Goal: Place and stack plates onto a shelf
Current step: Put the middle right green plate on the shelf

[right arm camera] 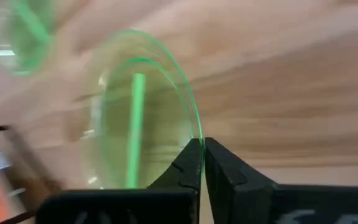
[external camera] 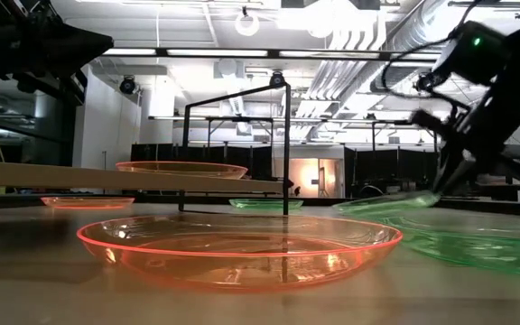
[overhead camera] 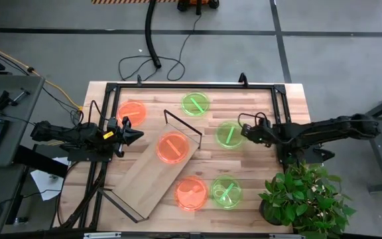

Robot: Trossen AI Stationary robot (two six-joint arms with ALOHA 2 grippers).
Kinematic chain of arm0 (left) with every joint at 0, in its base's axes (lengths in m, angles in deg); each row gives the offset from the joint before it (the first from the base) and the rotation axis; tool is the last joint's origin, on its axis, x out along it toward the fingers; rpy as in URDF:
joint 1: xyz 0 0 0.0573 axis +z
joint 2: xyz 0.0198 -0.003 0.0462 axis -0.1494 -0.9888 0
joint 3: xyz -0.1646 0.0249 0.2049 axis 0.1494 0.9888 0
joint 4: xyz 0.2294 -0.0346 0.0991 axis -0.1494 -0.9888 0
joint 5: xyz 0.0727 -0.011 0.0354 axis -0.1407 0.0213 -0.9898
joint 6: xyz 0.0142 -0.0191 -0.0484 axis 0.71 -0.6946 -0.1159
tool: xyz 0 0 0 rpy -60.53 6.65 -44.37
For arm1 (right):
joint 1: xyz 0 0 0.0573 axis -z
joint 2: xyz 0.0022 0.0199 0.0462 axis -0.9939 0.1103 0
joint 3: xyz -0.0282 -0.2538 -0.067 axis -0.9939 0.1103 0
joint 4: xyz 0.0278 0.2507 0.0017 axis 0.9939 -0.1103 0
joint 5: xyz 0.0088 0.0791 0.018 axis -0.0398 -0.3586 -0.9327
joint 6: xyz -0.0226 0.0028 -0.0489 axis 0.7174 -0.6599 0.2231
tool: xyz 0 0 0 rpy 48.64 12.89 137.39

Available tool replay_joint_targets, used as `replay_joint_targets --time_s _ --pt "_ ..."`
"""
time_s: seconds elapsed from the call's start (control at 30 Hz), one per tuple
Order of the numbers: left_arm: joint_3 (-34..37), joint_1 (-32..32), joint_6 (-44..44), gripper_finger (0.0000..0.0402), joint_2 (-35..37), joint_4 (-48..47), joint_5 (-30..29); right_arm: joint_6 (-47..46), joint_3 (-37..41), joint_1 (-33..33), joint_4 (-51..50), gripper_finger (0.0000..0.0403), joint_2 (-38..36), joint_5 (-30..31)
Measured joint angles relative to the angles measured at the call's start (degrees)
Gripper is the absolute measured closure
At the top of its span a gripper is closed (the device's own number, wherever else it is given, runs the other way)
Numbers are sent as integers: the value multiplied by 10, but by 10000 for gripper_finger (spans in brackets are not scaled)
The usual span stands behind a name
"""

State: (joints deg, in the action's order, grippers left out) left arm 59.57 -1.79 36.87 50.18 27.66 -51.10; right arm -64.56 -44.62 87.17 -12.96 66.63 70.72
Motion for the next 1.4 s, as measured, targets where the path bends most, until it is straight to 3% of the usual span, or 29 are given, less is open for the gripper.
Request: replay_joint_targets --time_s 0.53,0.83,0.97,1.1,1.4 --pt "0 0 0 398 0 0 0 118 0 0 -1 403 -202 -11" --pt "0 0 0 398 0 0 0 169 -1 -10 10 403 -271 -189" --pt "0 0 0 398 0 0 0 154 -1 -37 34 403 -266 -219" --pt "0 0 0 398 0 0 0 142 -1 -76 81 403 -231 -210" --pt "0 0 0 398 0 0 0 140 -1 -142 262 403 -64 -145"
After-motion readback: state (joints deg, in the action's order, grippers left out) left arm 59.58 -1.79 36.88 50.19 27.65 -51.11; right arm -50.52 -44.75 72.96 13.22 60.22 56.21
